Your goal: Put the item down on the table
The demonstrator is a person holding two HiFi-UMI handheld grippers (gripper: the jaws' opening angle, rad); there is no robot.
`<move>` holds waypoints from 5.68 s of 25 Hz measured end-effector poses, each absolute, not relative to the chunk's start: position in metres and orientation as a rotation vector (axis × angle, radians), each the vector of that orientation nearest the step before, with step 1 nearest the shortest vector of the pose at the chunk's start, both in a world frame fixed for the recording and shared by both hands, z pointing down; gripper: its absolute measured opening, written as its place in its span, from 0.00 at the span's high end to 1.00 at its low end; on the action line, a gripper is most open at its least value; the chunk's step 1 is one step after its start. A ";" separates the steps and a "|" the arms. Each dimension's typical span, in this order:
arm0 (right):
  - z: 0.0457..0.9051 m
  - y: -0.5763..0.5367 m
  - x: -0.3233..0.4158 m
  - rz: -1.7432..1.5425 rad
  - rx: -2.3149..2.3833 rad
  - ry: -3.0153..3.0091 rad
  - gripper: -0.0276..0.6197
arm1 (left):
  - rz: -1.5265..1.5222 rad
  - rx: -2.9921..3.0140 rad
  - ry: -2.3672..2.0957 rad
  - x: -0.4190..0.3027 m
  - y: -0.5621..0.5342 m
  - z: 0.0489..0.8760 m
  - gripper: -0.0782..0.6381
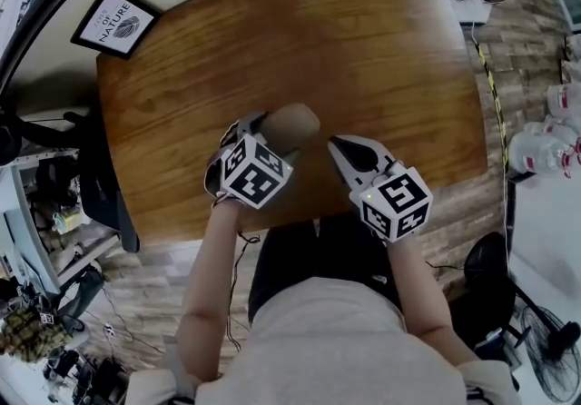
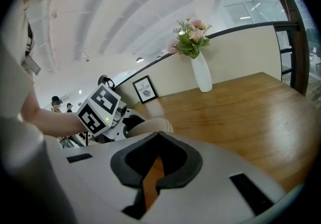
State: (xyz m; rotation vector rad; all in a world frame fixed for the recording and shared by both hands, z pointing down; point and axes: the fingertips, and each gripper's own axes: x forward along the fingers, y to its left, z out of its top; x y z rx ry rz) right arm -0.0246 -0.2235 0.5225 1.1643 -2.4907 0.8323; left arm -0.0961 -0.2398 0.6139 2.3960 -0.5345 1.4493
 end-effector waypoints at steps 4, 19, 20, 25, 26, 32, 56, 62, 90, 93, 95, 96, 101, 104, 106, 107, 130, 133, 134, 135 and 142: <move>0.528 -0.226 -0.023 0.851 1.186 -2.481 0.94 | 1.453 2.383 -0.501 -0.092 -0.243 0.620 0.31; 0.535 -0.226 -0.010 0.875 1.233 -2.455 0.94 | 1.452 2.419 -0.482 -0.083 -0.248 0.628 0.30; 0.535 -0.226 -0.009 0.873 1.235 -2.456 0.94 | 1.448 2.422 -0.481 -0.083 -0.248 0.628 0.30; 0.533 -0.223 -0.008 0.874 1.239 -2.455 0.94 | 1.387 2.475 -0.514 -0.079 -0.250 0.621 0.27; 0.533 -0.223 -0.008 0.878 1.240 -2.455 0.94 | 1.361 2.489 -0.523 -0.077 -0.250 0.617 0.26; 0.527 -0.220 -0.008 0.848 1.239 -2.456 0.94 | 1.224 2.512 -0.576 -0.074 -0.252 0.593 0.26; 0.411 -0.253 -0.056 0.512 1.118 -2.723 0.94 | 0.528 2.667 -0.889 -0.095 -0.265 0.413 0.65; 0.384 -0.249 -0.068 0.432 1.050 -2.790 0.94 | 0.412 2.675 -0.962 -0.103 -0.258 0.386 0.84; 0.393 -0.212 -0.096 0.410 0.908 -2.781 0.94 | 0.393 2.546 -0.982 -0.113 -0.210 0.416 0.87; 0.394 -0.210 -0.095 0.421 0.913 -2.785 0.94 | 0.399 2.518 -0.980 -0.117 -0.207 0.421 0.87; 0.394 -0.210 -0.095 0.428 0.915 -2.791 0.94 | 0.387 2.501 -0.977 -0.118 -0.207 0.422 0.87; 0.394 -0.209 -0.094 0.430 0.915 -2.792 0.94 | 0.386 2.496 -0.978 -0.118 -0.206 0.422 0.87; 0.396 -0.208 -0.092 0.436 0.920 -2.794 0.94 | 0.375 2.486 -0.979 -0.116 -0.205 0.426 0.87; 0.397 -0.207 -0.092 0.438 0.919 -2.791 0.94 | 0.360 2.480 -0.984 -0.116 -0.205 0.427 0.87; 0.397 -0.206 -0.093 0.443 0.917 -2.791 0.94 | 0.357 2.477 -0.983 -0.116 -0.204 0.428 0.87; 0.397 -0.206 -0.093 0.446 0.916 -2.792 0.94 | 0.355 2.476 -0.979 -0.116 -0.204 0.428 0.87; 0.399 -0.209 -0.098 0.436 0.901 -2.780 0.94 | 0.353 2.462 -0.949 -0.116 -0.202 0.434 0.87; 0.400 -0.210 -0.098 0.437 0.898 -2.779 0.94 | 0.358 2.462 -0.944 -0.115 -0.202 0.435 0.87; 0.400 -0.210 -0.098 0.437 0.898 -2.779 0.94 | 0.360 2.462 -0.941 -0.115 -0.202 0.435 0.87; 0.400 -0.211 -0.098 0.437 0.897 -2.778 0.94 | 0.361 2.462 -0.939 -0.115 -0.202 0.436 0.87; 0.402 -0.210 -0.094 0.442 0.919 -2.768 0.94 | 0.365 2.463 -0.942 -0.116 -0.203 0.438 0.87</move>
